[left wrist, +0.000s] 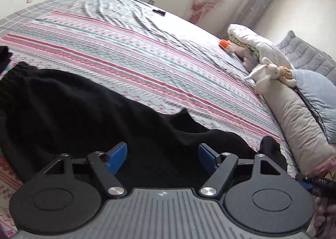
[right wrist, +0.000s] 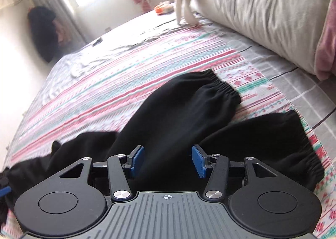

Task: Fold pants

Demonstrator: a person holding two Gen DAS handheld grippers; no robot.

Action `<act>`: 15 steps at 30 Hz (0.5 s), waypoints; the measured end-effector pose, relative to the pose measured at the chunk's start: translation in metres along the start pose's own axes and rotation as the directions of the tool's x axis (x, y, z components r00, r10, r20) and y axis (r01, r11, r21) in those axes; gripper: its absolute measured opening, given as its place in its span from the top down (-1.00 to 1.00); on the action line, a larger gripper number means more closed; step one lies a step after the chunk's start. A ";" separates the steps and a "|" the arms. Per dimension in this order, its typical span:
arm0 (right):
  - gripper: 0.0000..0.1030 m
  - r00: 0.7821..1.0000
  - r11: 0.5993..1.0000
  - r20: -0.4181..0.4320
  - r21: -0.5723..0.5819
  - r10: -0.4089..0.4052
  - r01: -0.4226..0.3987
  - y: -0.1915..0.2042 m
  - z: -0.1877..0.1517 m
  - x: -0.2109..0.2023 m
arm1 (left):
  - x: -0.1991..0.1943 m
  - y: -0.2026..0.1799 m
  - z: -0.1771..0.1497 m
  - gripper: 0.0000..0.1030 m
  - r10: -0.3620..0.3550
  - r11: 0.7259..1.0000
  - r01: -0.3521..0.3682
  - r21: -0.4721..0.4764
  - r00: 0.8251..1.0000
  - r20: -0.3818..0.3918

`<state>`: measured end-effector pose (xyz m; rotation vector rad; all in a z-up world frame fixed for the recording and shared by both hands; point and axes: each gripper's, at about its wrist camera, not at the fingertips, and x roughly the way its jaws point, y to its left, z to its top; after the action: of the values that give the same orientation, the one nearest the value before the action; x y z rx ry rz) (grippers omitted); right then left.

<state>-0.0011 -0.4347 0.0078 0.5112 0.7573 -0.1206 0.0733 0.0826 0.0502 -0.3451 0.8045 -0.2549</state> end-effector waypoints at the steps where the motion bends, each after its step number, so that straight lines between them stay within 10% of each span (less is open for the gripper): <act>1: 0.03 1.000 1.000 0.007 0.019 -0.008 0.007 -0.007 0.005 0.003 | 0.006 -0.009 0.000 -0.89 -0.016 1.000 0.016 0.018 1.000 -0.004; 15: 0.03 0.998 0.975 -0.029 0.213 -0.060 0.065 -0.081 0.046 0.067 | 0.092 -0.133 -0.049 -0.91 -0.215 0.925 0.267 0.272 0.954 -0.208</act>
<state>0.0529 -0.5227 -0.0423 0.6941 0.7873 -0.2576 0.0867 -0.0812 0.0111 -0.1371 0.8823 -0.6394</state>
